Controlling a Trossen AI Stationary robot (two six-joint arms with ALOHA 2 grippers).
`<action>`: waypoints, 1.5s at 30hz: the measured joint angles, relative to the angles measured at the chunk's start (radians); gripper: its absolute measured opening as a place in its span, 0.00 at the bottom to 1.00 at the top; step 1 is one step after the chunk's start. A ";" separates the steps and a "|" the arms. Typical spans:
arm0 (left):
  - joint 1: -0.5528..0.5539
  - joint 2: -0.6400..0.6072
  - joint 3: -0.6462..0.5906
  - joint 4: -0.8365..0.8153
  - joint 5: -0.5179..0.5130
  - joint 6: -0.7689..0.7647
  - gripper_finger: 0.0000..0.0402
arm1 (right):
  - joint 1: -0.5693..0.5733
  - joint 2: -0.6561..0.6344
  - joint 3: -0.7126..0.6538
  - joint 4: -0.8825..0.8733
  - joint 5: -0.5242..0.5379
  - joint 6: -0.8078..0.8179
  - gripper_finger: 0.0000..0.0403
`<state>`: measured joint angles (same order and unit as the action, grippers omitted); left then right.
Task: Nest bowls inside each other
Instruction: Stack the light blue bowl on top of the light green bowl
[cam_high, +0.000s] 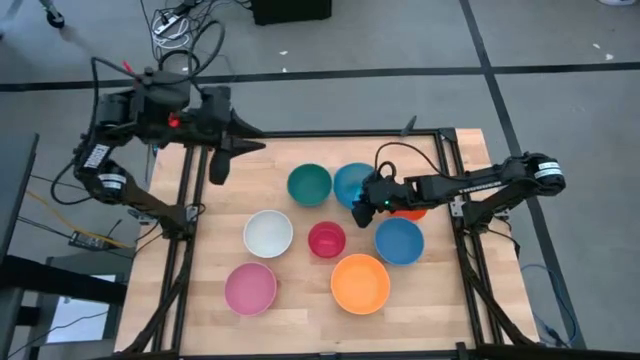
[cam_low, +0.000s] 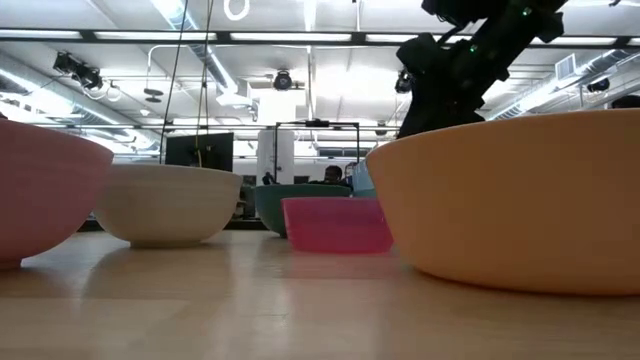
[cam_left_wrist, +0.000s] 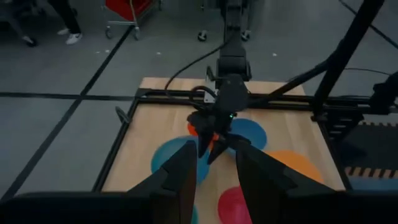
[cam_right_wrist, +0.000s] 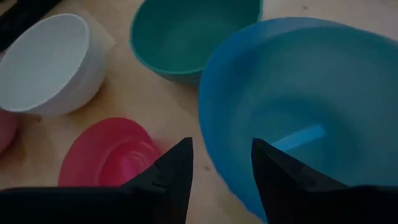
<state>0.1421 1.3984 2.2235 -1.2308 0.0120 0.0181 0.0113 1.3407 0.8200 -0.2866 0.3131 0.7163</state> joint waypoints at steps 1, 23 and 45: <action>0.000 -0.003 0.000 -0.010 -0.005 -0.001 0.30 | 0.001 0.000 0.000 -0.003 -0.002 -0.003 0.37; 0.000 0.001 -0.002 -0.030 -0.012 -0.004 0.30 | 0.001 0.000 0.000 -0.126 -0.021 -0.038 0.10; 0.000 0.001 -0.002 -0.075 -0.011 -0.005 0.30 | -0.022 0.058 0.034 0.152 0.006 -0.193 0.01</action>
<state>0.1417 1.3998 2.2215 -1.3055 0.0006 0.0135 -0.0110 1.3984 0.8539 -0.1347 0.3189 0.5237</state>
